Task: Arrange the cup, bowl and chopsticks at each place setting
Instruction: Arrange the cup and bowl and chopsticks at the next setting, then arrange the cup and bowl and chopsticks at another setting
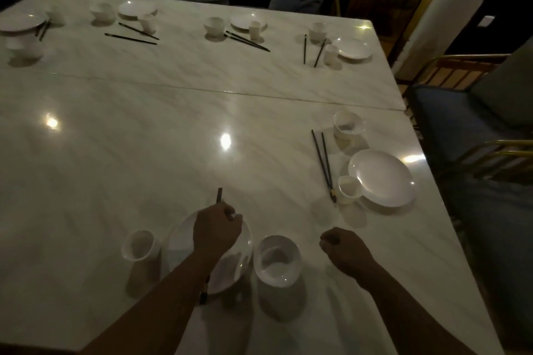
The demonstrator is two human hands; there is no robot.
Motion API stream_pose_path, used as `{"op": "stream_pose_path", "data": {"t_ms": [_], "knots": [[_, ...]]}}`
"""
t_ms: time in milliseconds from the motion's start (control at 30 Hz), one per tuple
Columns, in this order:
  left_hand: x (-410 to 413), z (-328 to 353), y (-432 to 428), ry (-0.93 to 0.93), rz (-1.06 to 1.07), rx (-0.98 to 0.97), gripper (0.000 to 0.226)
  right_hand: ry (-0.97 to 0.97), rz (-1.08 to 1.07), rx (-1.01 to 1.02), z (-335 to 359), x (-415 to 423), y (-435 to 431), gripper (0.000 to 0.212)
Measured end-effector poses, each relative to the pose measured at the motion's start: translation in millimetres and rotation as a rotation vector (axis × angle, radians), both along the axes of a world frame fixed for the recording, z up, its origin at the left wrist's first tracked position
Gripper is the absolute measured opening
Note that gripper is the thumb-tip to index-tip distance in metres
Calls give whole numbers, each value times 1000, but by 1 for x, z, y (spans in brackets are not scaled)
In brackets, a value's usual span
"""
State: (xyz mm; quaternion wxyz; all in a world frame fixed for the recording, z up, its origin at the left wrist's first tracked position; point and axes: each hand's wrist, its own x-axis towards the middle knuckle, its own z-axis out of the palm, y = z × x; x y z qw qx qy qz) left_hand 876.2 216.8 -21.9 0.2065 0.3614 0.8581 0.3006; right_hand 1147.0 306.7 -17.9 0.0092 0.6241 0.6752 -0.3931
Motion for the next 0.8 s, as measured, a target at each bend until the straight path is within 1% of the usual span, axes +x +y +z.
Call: {"op": "stream_pose_path", "data": {"t_ms": [67, 167, 300, 467, 633, 800], "knots": [[2, 0, 7, -2, -34, -1, 21, -24, -1, 1, 1, 13, -1, 20], [6, -1, 17, 18, -89, 7, 21, -110, 20, 37, 1, 38, 3, 22], [14, -6, 25, 33, -107, -6, 20, -244, 117, 86, -1, 74, 8, 23], [40, -9, 58, 54, -102, 7, 17, -294, 130, 141, -6, 118, 42, 23], [90, -8, 104, 71, -65, -12, 18, -266, 141, 147, -19, 169, 102, 25], [170, -5, 143, 63, 62, -50, 17, -179, 176, 104, -25, 218, 163, 27]]}}
